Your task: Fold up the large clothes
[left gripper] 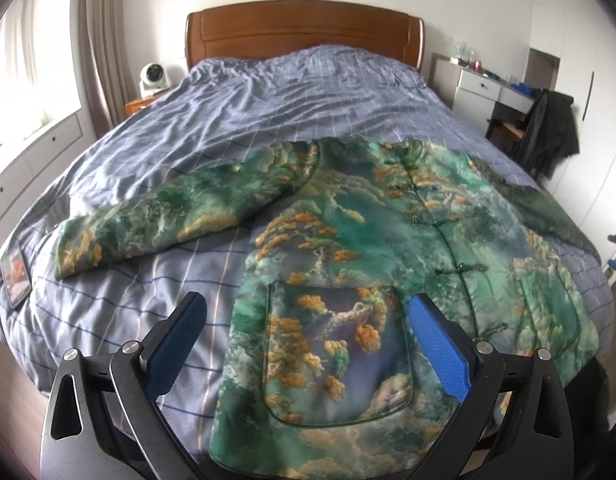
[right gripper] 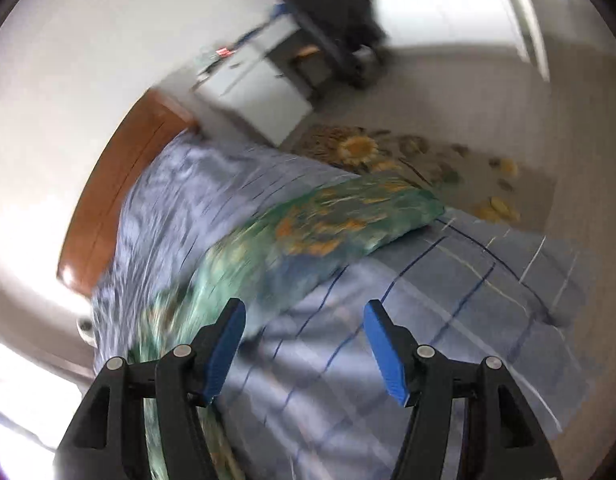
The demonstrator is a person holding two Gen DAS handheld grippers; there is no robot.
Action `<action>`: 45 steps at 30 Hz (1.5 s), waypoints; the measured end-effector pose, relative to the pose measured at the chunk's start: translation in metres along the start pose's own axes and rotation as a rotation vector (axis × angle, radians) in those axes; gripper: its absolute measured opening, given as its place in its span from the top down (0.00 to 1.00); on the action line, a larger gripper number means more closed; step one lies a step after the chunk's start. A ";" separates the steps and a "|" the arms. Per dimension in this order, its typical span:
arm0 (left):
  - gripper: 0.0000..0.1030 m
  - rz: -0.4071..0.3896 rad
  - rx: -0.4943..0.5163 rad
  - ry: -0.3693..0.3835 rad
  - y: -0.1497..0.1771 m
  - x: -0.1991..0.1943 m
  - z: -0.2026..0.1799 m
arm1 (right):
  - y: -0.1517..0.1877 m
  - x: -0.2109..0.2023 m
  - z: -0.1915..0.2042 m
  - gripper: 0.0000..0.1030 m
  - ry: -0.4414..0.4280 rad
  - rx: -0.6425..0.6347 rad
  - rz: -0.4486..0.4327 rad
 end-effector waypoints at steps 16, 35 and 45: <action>0.02 0.060 -0.039 -0.033 0.017 0.007 -0.004 | -0.013 0.088 -0.025 0.90 0.107 0.307 -0.067; 0.02 0.029 -0.086 -0.008 0.030 0.001 0.007 | 0.008 -0.097 0.218 0.90 -0.086 -0.468 -0.500; 0.02 -0.009 -0.169 -0.056 0.046 -0.022 0.048 | 0.158 -0.077 0.382 0.90 -0.221 -0.883 -0.403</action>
Point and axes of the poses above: each gripper's, at about its wrist camera, not at the fingertips, and x roughly the way its jaws point, z to its left, y to its underside, the point moved 6 cm from there along x, roughly the way its jaws point, and after that the axes turned 15 degrees about y, right-handed, at the moved point
